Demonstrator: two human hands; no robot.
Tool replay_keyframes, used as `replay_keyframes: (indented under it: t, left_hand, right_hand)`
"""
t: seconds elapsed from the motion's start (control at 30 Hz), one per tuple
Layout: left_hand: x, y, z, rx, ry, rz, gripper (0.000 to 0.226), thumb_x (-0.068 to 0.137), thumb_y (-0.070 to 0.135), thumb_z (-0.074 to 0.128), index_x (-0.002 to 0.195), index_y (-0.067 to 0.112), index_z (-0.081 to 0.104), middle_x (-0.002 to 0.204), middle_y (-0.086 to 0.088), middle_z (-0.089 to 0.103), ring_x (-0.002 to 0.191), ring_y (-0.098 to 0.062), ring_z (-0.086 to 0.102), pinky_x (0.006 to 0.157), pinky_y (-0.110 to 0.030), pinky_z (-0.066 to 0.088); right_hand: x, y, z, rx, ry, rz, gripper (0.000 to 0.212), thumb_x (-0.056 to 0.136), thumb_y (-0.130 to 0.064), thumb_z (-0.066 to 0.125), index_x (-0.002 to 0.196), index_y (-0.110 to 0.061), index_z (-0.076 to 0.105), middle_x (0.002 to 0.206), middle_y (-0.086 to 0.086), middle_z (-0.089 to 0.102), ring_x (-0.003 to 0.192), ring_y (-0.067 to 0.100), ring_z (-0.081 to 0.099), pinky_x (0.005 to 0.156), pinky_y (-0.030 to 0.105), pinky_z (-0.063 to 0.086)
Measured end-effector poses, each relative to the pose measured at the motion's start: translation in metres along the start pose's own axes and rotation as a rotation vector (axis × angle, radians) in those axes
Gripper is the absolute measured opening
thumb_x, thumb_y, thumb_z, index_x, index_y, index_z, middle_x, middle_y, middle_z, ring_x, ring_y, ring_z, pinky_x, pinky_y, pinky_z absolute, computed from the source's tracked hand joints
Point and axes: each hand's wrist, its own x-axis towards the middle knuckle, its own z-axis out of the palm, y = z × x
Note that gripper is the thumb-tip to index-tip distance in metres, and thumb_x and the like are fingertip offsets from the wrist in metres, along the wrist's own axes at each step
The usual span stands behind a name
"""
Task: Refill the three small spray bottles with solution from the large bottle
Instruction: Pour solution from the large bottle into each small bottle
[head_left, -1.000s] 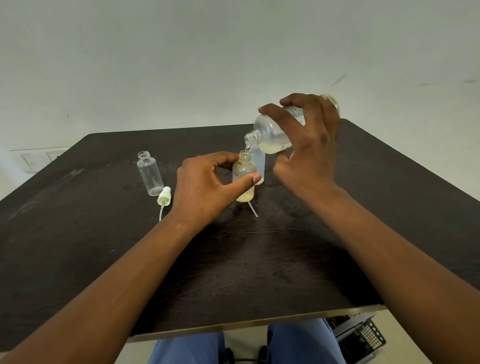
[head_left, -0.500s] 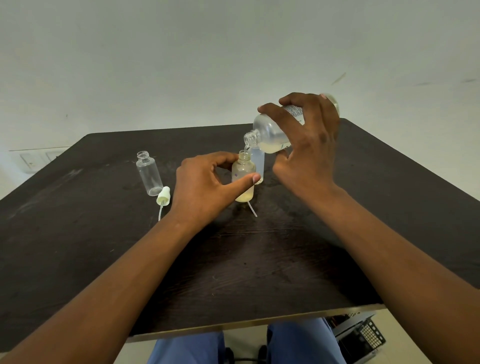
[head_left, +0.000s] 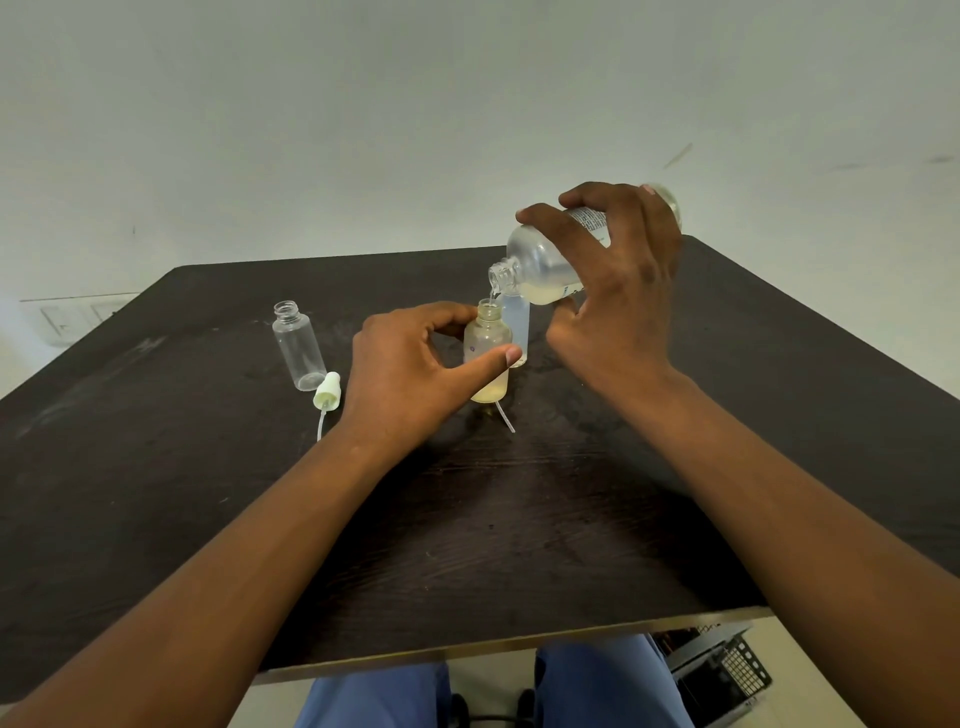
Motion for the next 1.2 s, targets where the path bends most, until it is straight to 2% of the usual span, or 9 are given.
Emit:
replay_keyframes:
  t: [0.23,0.63,0.87,0.97,1.1,1.2]
  left_hand:
    - [-0.0004,0.0004,0.0000,-0.003,0.000,-0.001,0.048,0.077,0.056,0.085,0.113,0.025,0.079,0.083,0.030,0.064,0.065,0.021,0.057,0.066,-0.012,0.039]
    - [-0.0005,0.0001,0.0000,0.000,0.004,0.006,0.049,0.077,0.057,0.084,0.114,0.025,0.079,0.080,0.031,0.063,0.065,0.020,0.057,0.066,-0.011,0.039]
    - [-0.0003,0.0003,-0.0006,-0.002,-0.003,0.009,0.046,0.077,0.057,0.084,0.113,0.027,0.079,0.081,0.029,0.065,0.064,0.019,0.057,0.065,-0.010,0.038]
    - [-0.0003,0.0007,-0.0004,-0.011,0.003,0.011,0.046,0.078,0.055,0.085,0.113,0.026,0.079,0.079,0.032,0.062,0.064,0.020,0.057,0.065,-0.011,0.038]
    - [-0.0004,0.0005,-0.0005,-0.016,0.004,0.022,0.046,0.078,0.054,0.085,0.114,0.026,0.079,0.084,0.027,0.065,0.063,0.020,0.056,0.064,-0.012,0.038]
    - [-0.0002,-0.0004,-0.0003,-0.007,0.009,0.032,0.047,0.078,0.056,0.084,0.114,0.026,0.079,0.085,0.025,0.067,0.063,0.020,0.056,0.063,-0.008,0.036]
  right_hand:
    - [0.0001,-0.0020,-0.0020,0.000,-0.010,0.006,0.070,0.065,-0.012,0.041,0.126,-0.025,0.073,0.128,0.009,0.063,0.126,0.034,0.056,0.114,0.051,0.036]
    - [0.0000,-0.0016,-0.0022,0.010,-0.022,0.011,0.072,0.061,-0.002,0.052,0.126,-0.024,0.073,0.128,0.010,0.063,0.126,0.035,0.057,0.115,0.050,0.034]
    - [-0.0001,-0.0017,-0.0025,0.013,-0.018,0.004,0.071,0.064,-0.010,0.041,0.126,-0.025,0.073,0.128,0.009,0.063,0.126,0.033,0.056,0.115,0.050,0.035]
    - [-0.0002,-0.0010,-0.0020,0.010,-0.017,0.004,0.072,0.063,-0.010,0.043,0.127,-0.026,0.072,0.129,0.008,0.063,0.126,0.033,0.056,0.114,0.048,0.035]
    - [0.0000,-0.0003,-0.0014,0.006,-0.020,0.000,0.073,0.063,-0.013,0.040,0.128,-0.026,0.072,0.128,0.008,0.063,0.126,0.034,0.056,0.112,0.045,0.035]
    - [-0.0003,0.0003,-0.0004,-0.001,-0.019,0.011,0.072,0.063,-0.007,0.049,0.128,-0.027,0.071,0.128,0.008,0.063,0.126,0.033,0.054,0.111,0.042,0.034]
